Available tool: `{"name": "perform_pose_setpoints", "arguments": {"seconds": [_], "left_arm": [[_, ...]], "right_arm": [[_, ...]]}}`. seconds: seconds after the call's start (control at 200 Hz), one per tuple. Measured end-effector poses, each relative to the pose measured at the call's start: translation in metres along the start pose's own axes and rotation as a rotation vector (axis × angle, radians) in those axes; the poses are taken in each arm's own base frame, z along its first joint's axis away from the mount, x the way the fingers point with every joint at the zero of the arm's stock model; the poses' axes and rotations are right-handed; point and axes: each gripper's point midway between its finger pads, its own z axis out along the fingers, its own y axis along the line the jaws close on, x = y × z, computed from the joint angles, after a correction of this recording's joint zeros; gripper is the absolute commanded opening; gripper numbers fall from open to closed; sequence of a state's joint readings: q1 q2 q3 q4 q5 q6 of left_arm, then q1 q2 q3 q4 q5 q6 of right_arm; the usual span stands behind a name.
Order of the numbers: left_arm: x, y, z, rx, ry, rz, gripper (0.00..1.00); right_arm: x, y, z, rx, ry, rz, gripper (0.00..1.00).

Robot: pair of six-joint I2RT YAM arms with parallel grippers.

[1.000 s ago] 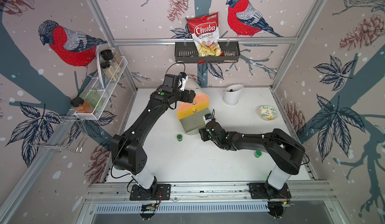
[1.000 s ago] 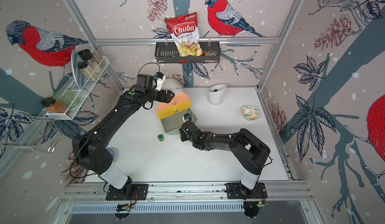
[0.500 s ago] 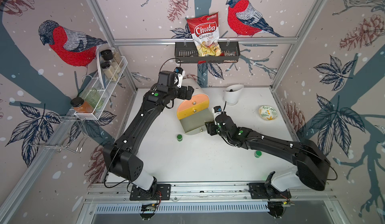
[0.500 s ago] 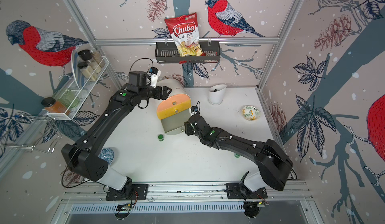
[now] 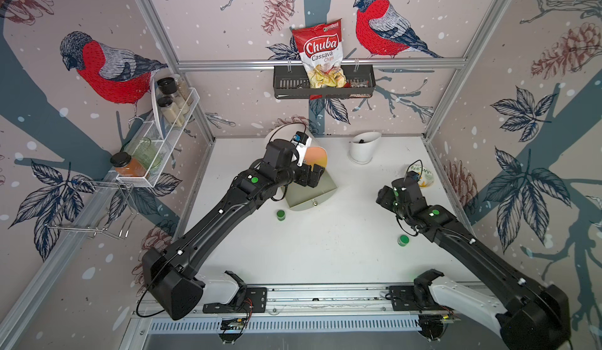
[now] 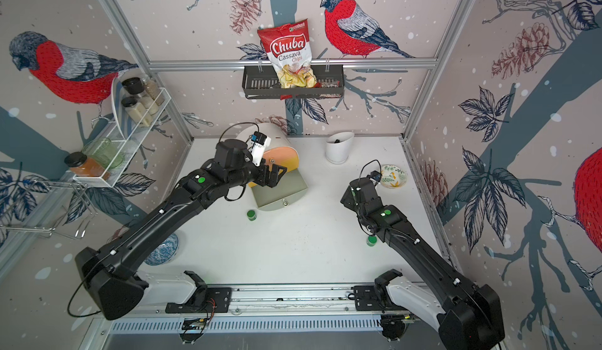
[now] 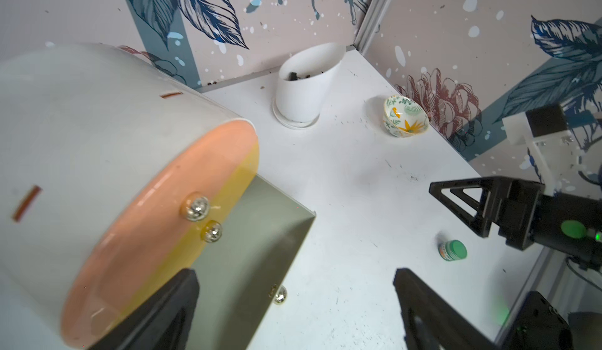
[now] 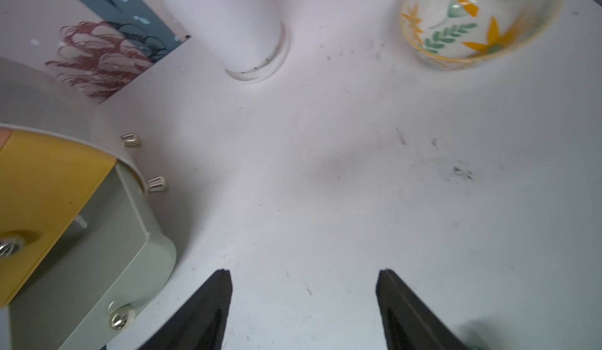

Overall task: Put the paint cans in the drawer according to color
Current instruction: Pick up the paint can at the center of the board.

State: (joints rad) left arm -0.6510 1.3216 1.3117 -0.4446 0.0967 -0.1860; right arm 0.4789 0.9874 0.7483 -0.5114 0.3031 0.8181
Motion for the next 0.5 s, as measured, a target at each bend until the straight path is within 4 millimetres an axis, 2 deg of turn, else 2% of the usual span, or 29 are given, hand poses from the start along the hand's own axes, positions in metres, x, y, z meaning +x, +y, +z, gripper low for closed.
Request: {"name": "perform_pose_setpoints", "arguments": {"seconds": [0.22,0.37,0.5], "left_arm": [[0.037,-0.033,0.009,0.042,0.041,0.013,0.96],[0.06,-0.051,0.015,0.057,0.074,0.044,0.96],[0.071,-0.061,0.015,0.079,0.069,0.054,0.96]], "right_arm": [[0.025,-0.059,-0.015,0.202,0.055,0.197,0.78],[0.038,-0.078,-0.029,0.235,0.074,0.25,0.78],[0.048,-0.093,-0.037,0.247,0.072,0.283,0.75]]}}
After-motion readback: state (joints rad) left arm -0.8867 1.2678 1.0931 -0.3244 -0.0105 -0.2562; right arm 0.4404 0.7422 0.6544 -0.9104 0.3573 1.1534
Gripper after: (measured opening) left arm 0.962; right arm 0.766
